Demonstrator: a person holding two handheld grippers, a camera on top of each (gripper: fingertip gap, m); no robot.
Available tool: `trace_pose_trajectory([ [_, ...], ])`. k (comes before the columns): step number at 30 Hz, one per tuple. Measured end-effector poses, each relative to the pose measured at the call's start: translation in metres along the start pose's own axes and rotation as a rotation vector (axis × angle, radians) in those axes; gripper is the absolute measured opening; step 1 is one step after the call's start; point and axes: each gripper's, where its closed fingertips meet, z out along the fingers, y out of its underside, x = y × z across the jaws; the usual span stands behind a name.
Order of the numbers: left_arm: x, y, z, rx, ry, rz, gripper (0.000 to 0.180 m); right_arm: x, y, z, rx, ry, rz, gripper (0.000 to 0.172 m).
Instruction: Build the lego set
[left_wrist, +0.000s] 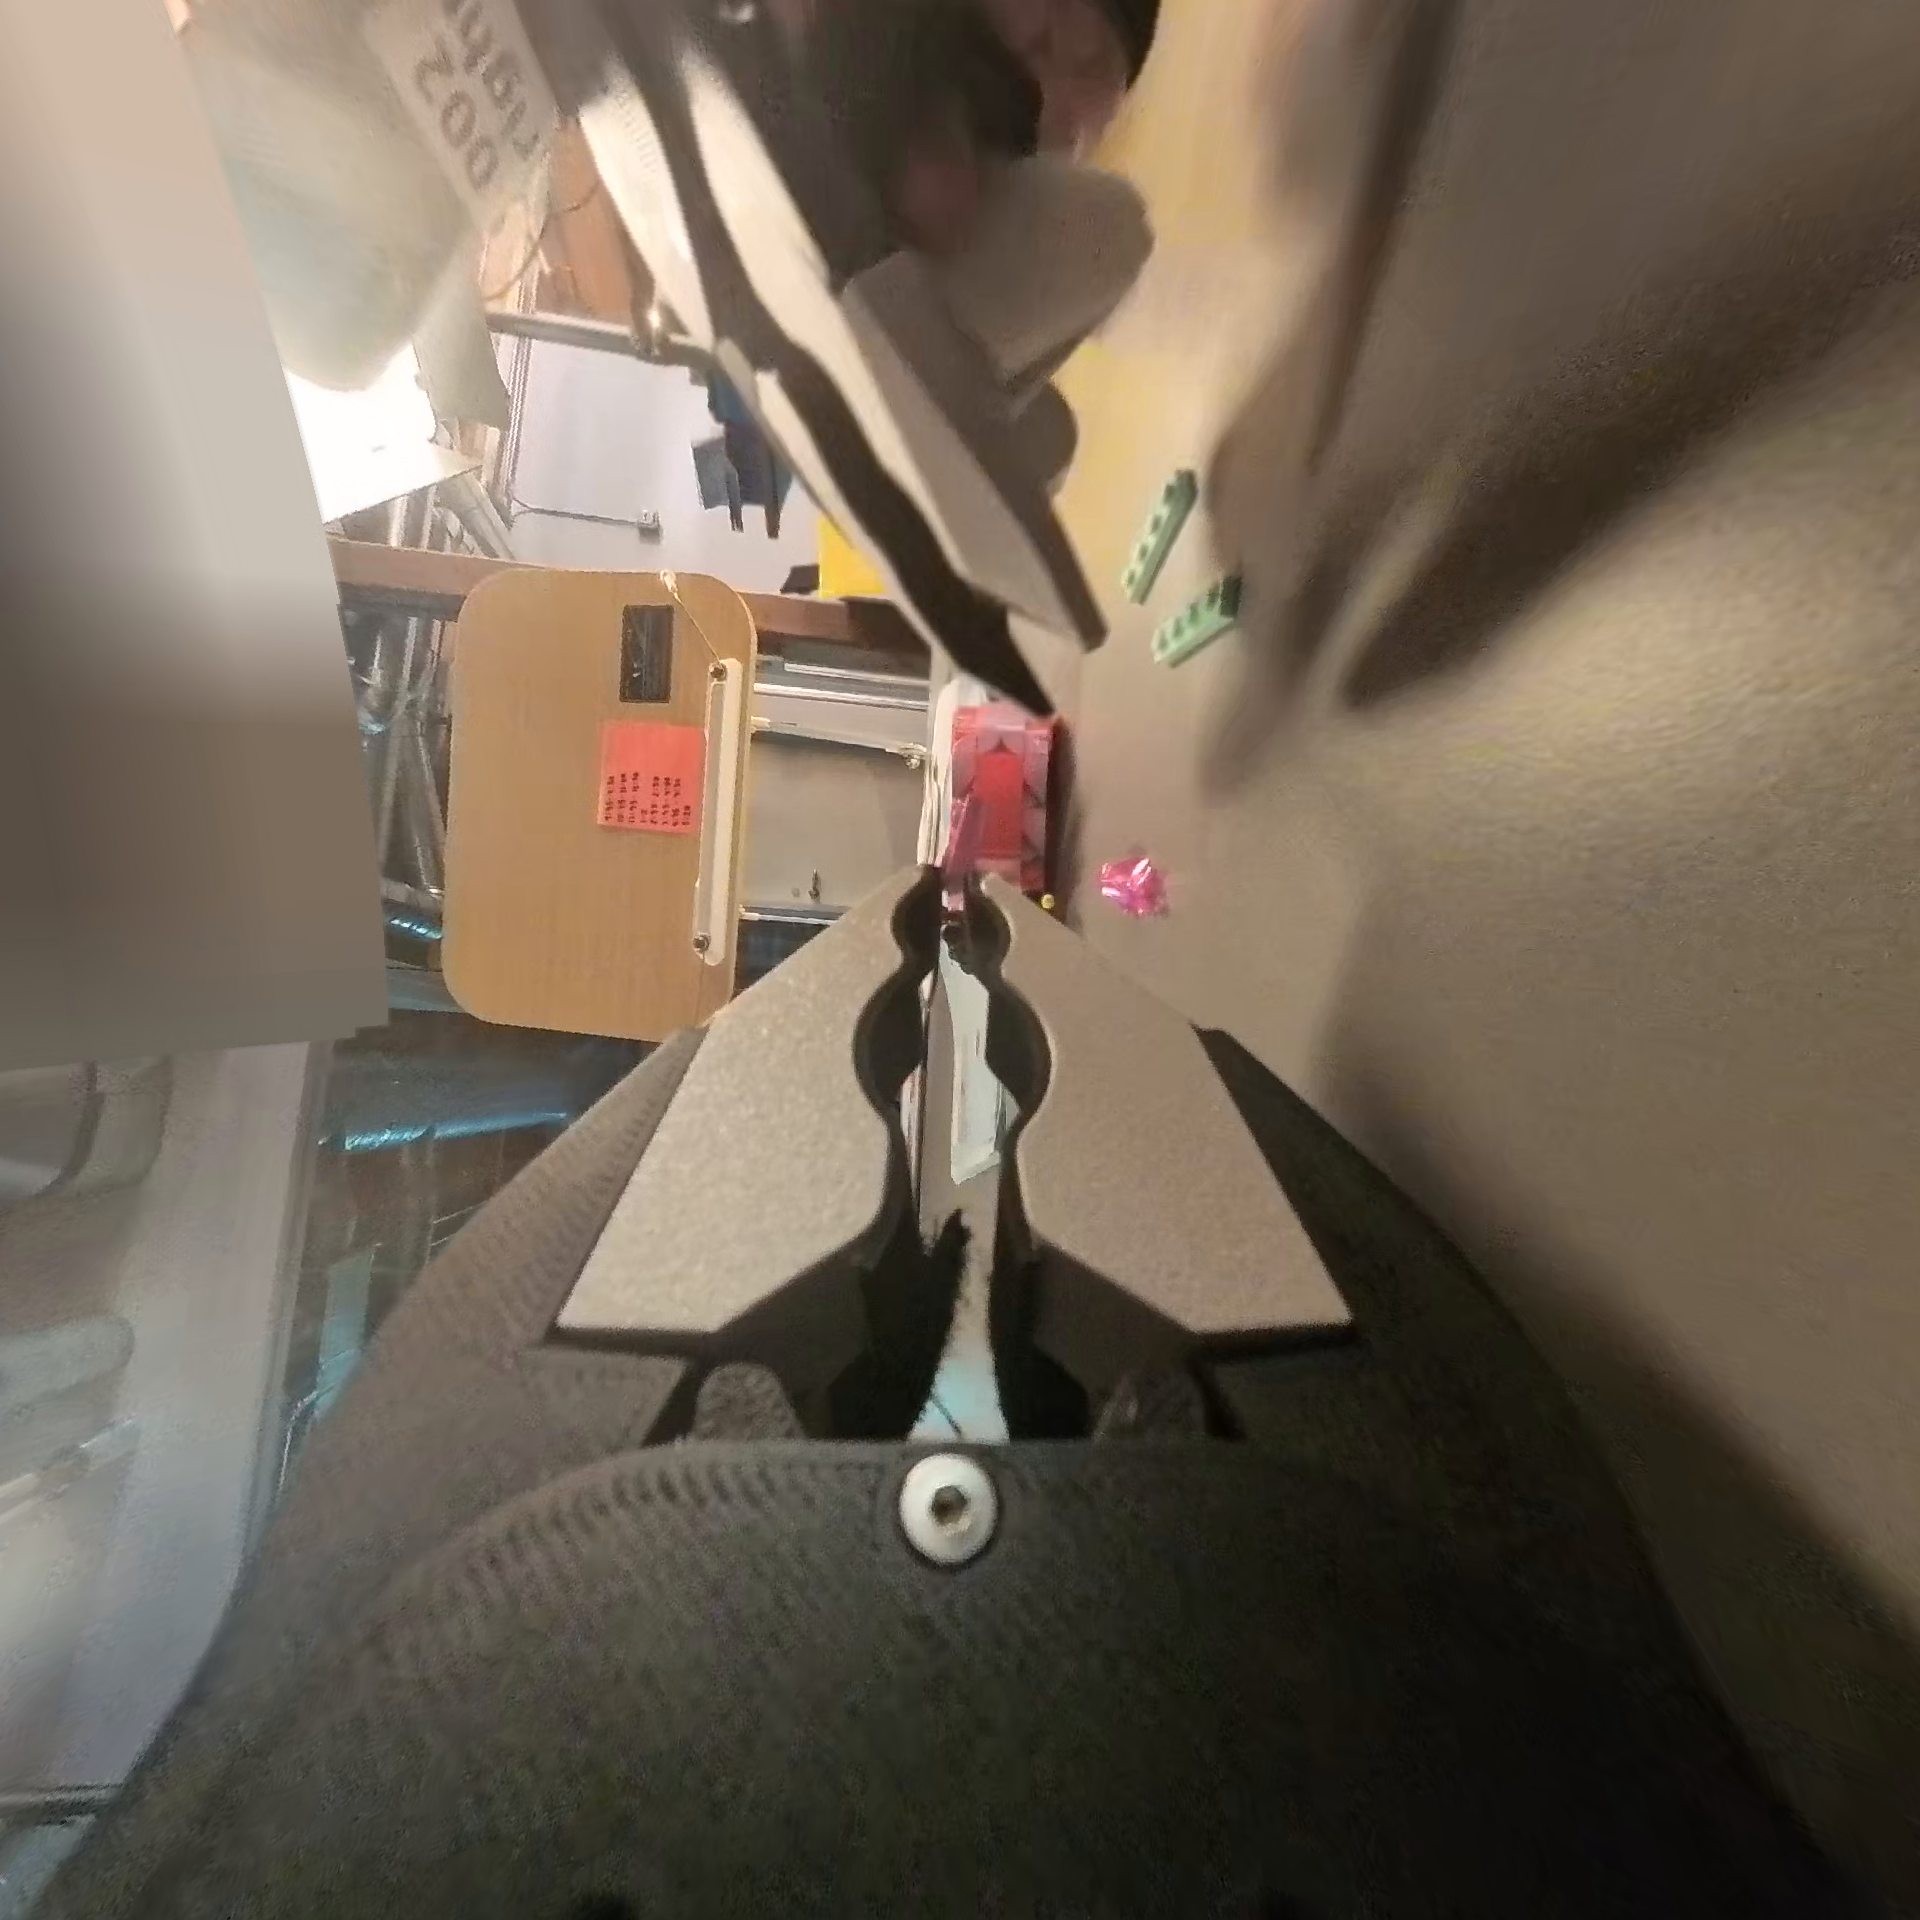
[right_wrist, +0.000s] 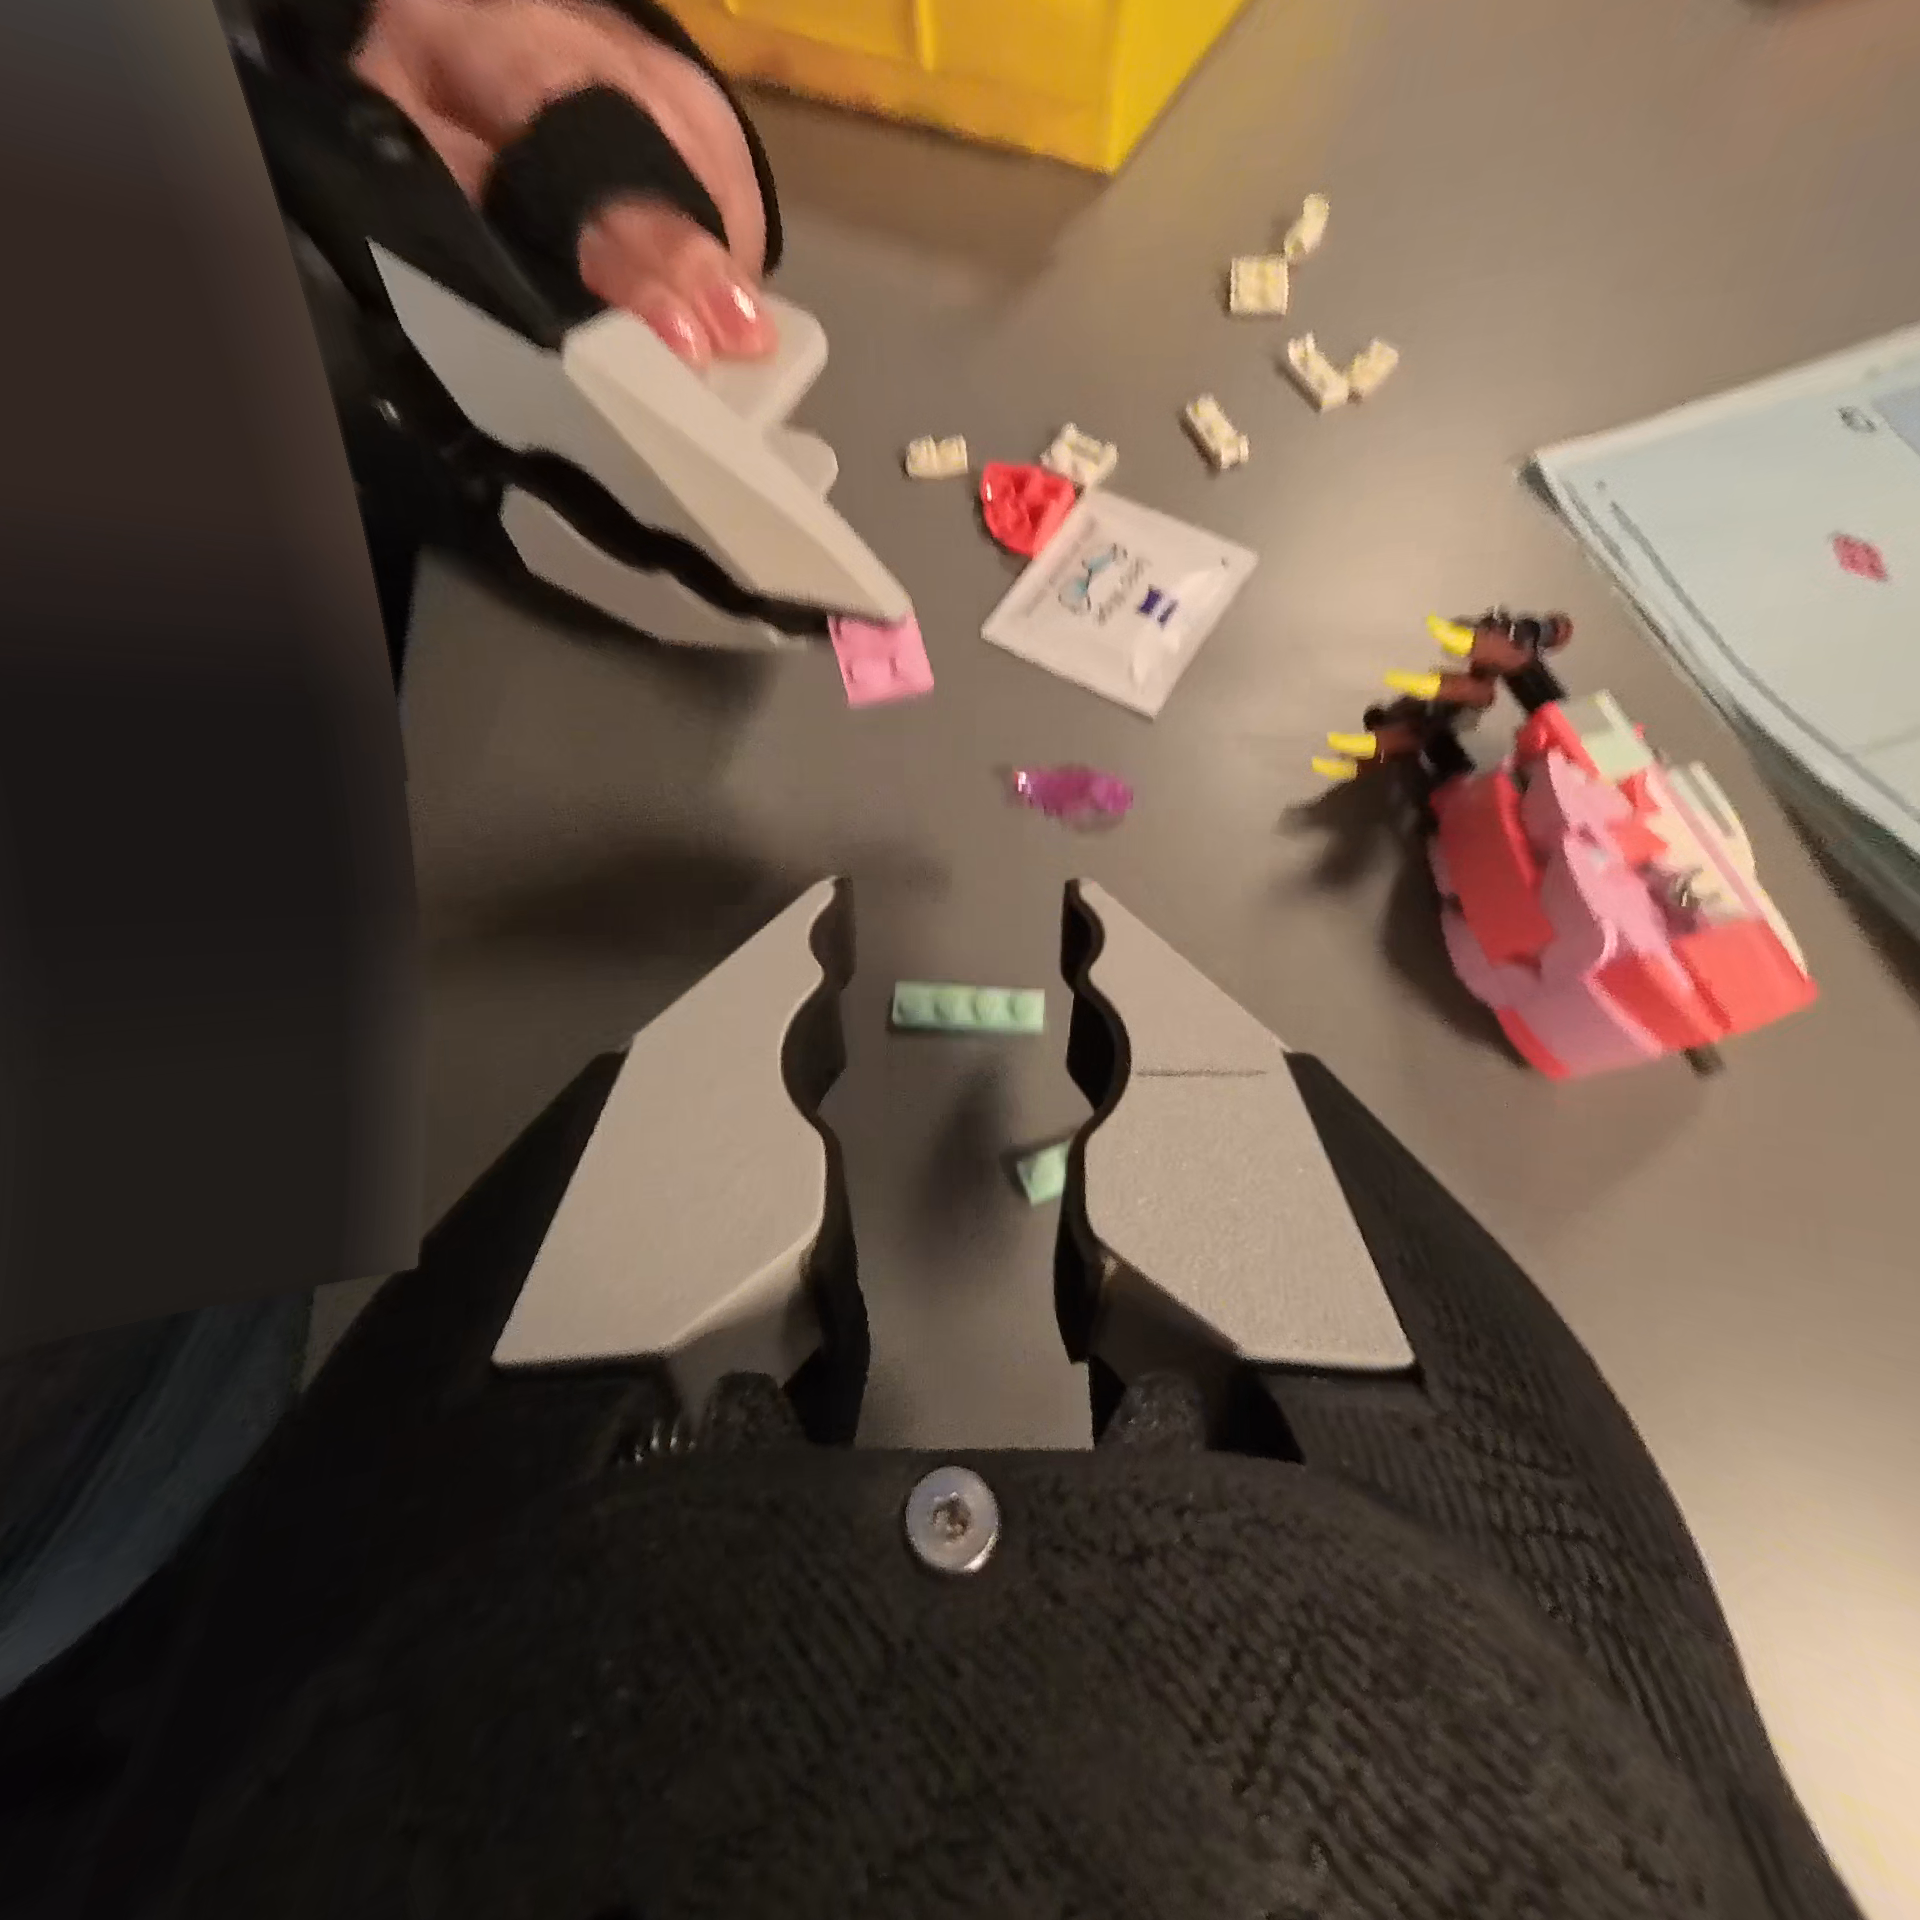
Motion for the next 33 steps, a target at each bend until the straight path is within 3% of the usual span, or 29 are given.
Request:
trace_pose_trajectory([
  [5,-0.002,0.001,0.002,-0.001,-0.003,0.005,0.002,-0.001,0.02,0.0,-0.023,0.013,0.071,0.039],
  [11,-0.003,0.003,0.004,-0.002,-0.003,0.007,0.003,0.004,0.029,0.005,-0.047,0.111,0.022,0.042],
  [33,-0.008,0.004,0.006,-0.008,0.006,0.02,0.003,0.002,0.03,0.004,-0.053,0.126,0.002,0.03],
])
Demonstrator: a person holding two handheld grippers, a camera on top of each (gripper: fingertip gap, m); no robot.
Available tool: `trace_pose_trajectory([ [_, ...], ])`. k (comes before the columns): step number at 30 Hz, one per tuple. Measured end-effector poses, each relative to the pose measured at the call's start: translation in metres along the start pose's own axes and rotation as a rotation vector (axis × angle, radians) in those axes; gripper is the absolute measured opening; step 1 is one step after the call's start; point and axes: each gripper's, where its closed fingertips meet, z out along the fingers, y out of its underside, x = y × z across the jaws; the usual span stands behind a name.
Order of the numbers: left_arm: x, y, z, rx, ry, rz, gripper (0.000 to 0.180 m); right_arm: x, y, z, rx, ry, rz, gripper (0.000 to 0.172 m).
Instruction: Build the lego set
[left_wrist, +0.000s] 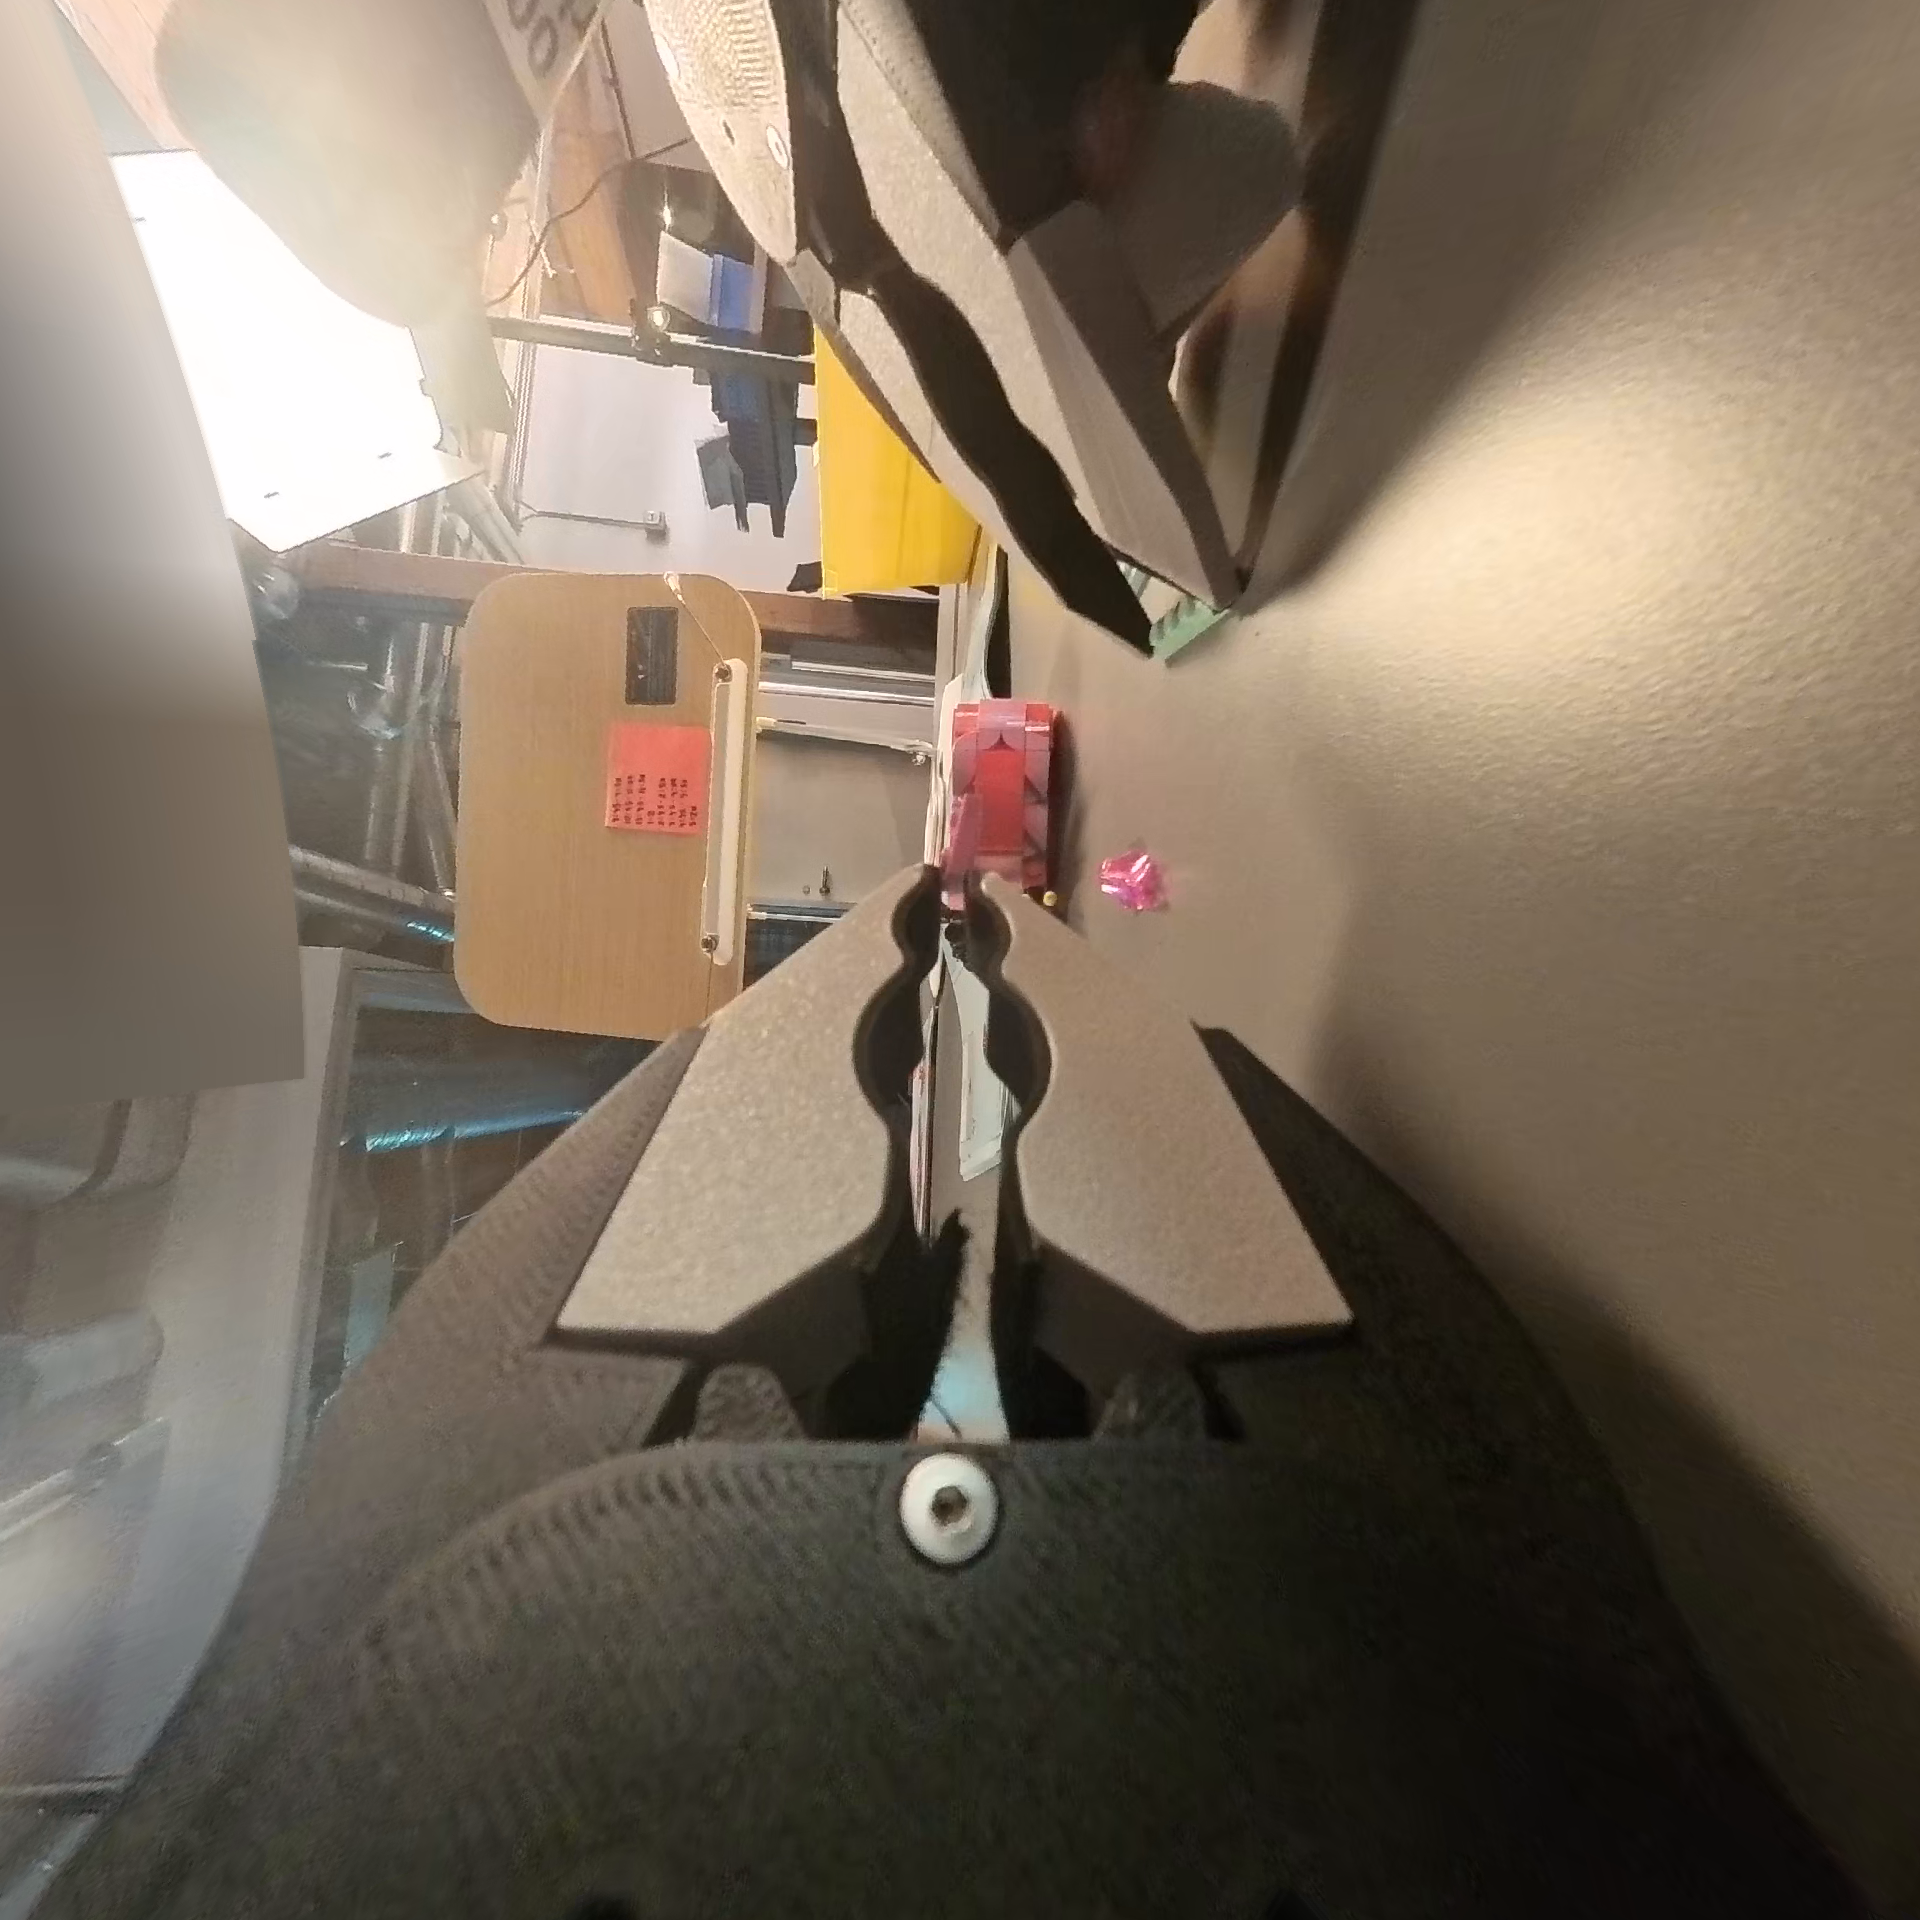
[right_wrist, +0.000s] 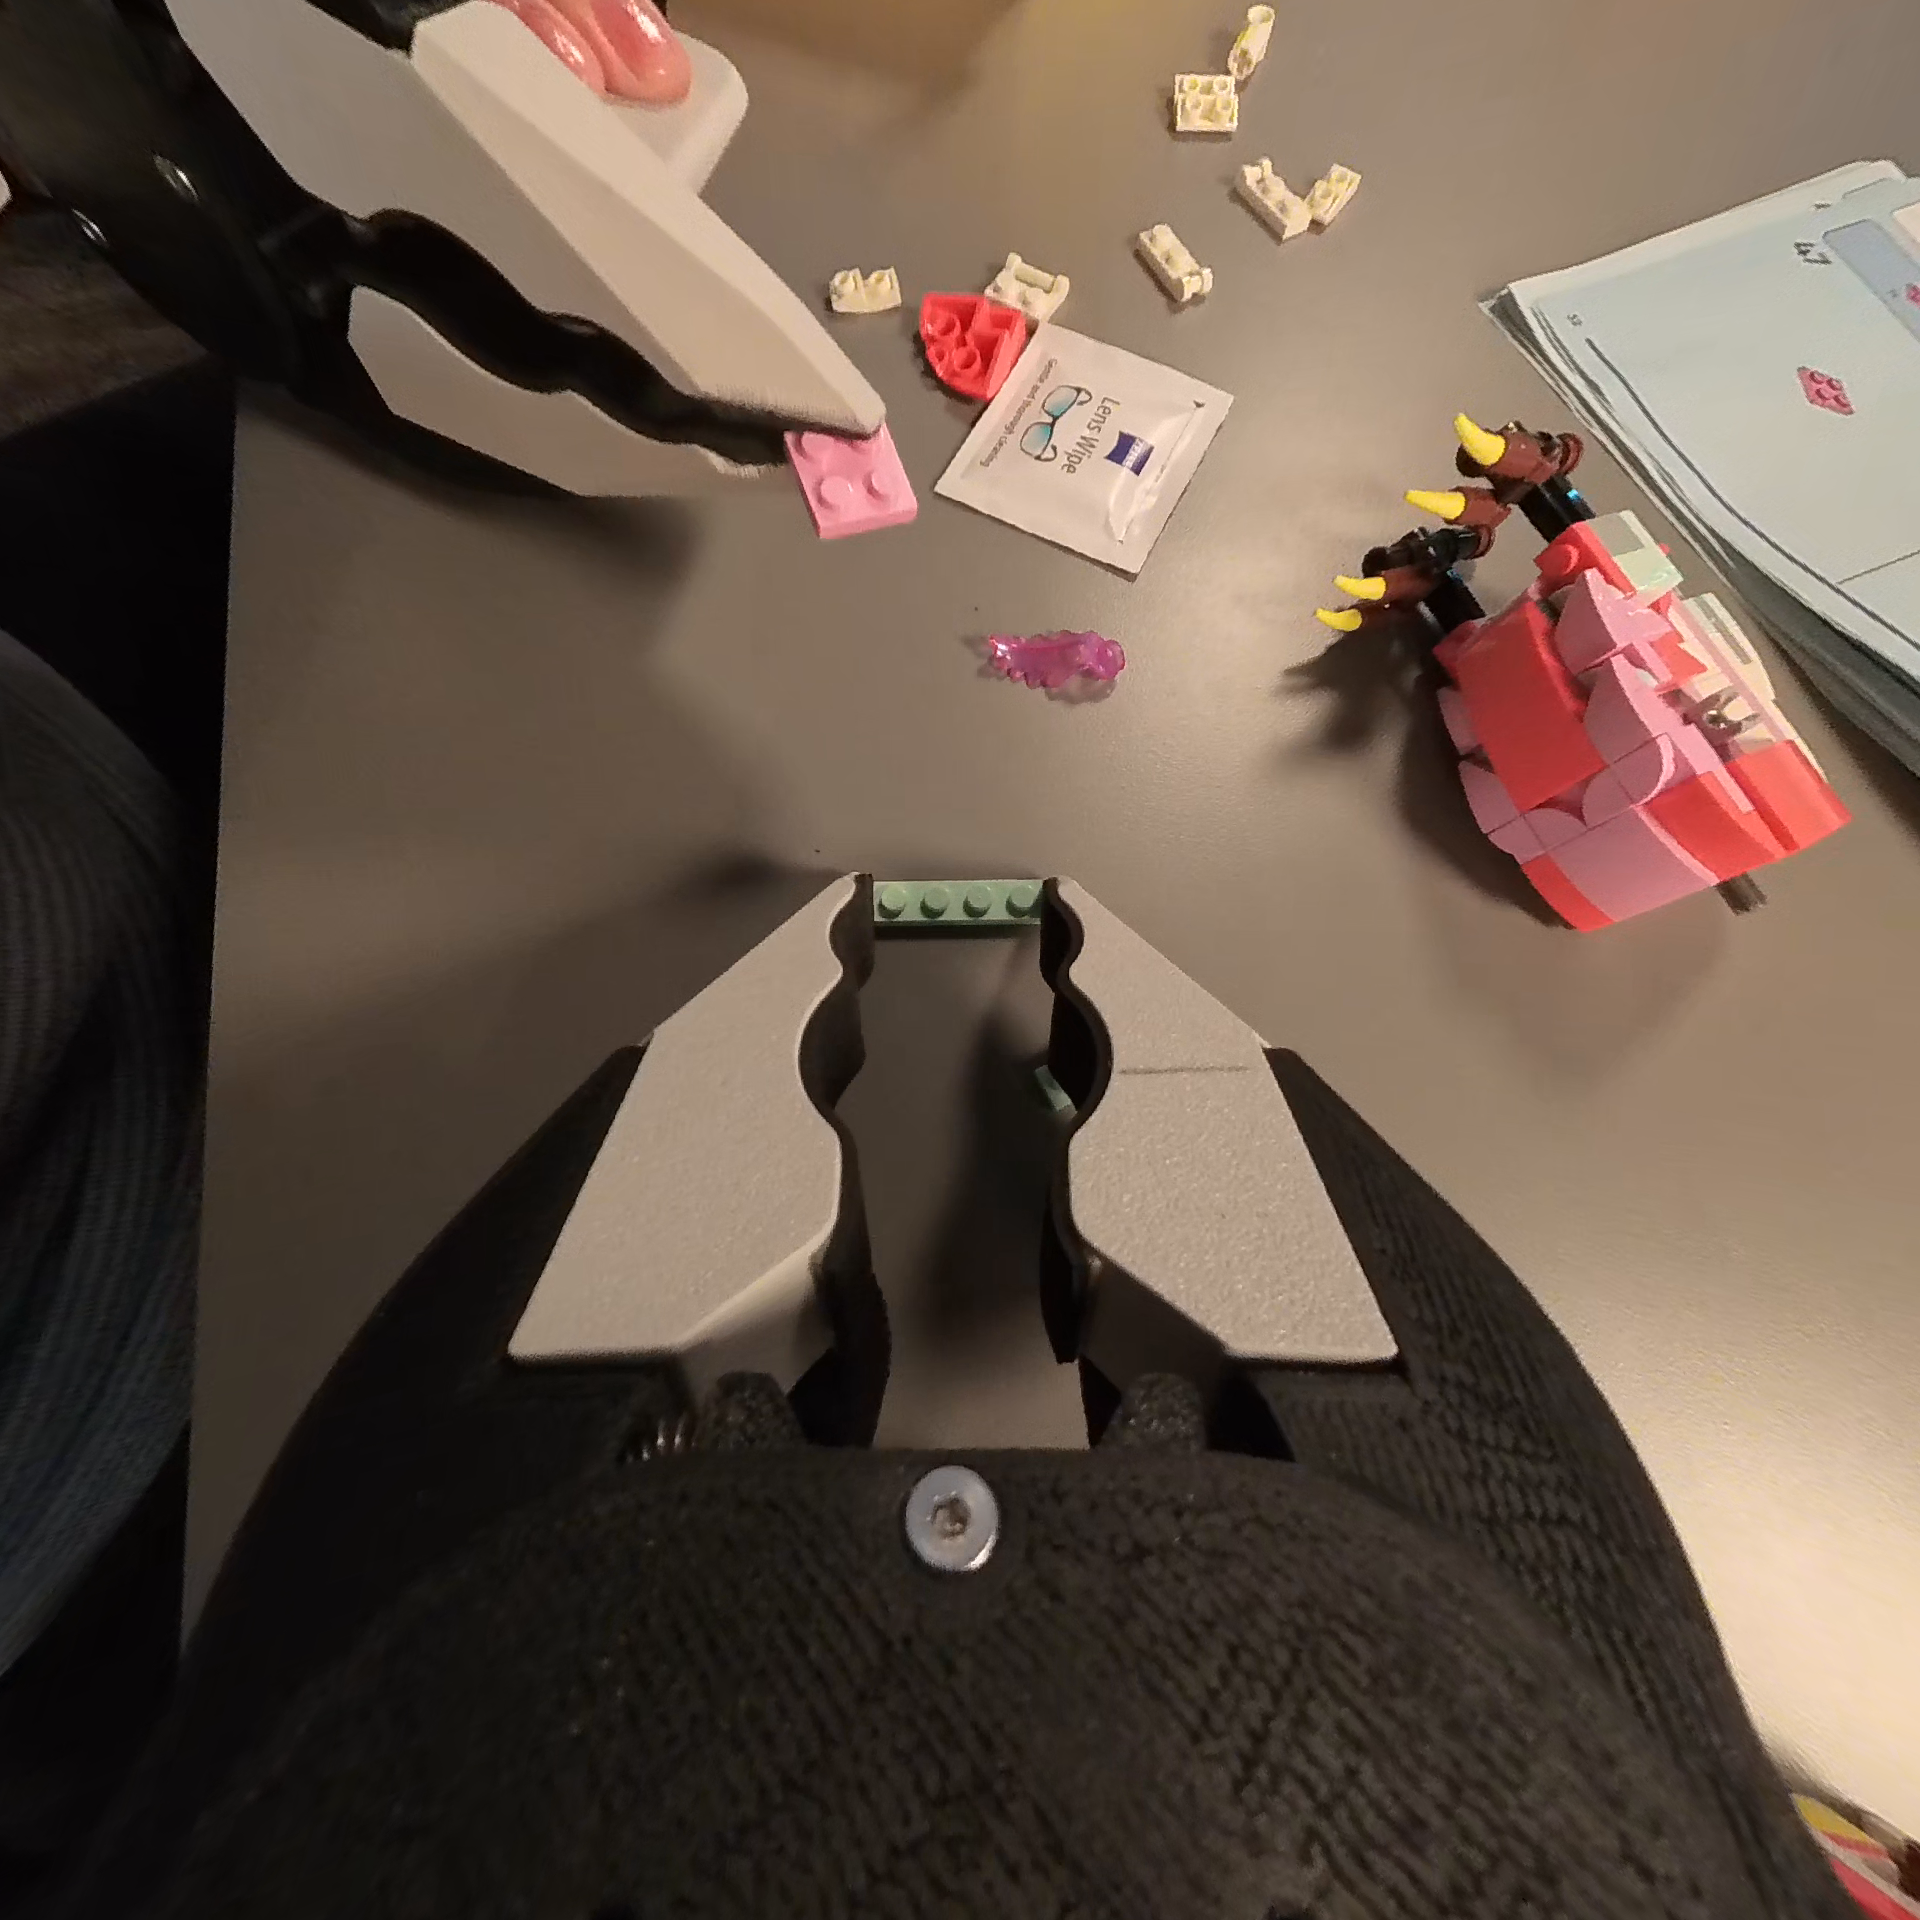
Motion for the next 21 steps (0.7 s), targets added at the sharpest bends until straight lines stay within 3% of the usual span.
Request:
trace_pose_trajectory([
  [10,0.004,0.0,0.0,0.005,0.014,0.011,0.003,0.003,-0.003,0.0,-0.004,-0.011,0.0,0.03],
  [21,0.011,-0.001,0.004,0.013,0.046,0.013,0.003,0.001,-0.042,-0.008,0.21,-0.113,0.017,0.029],
])
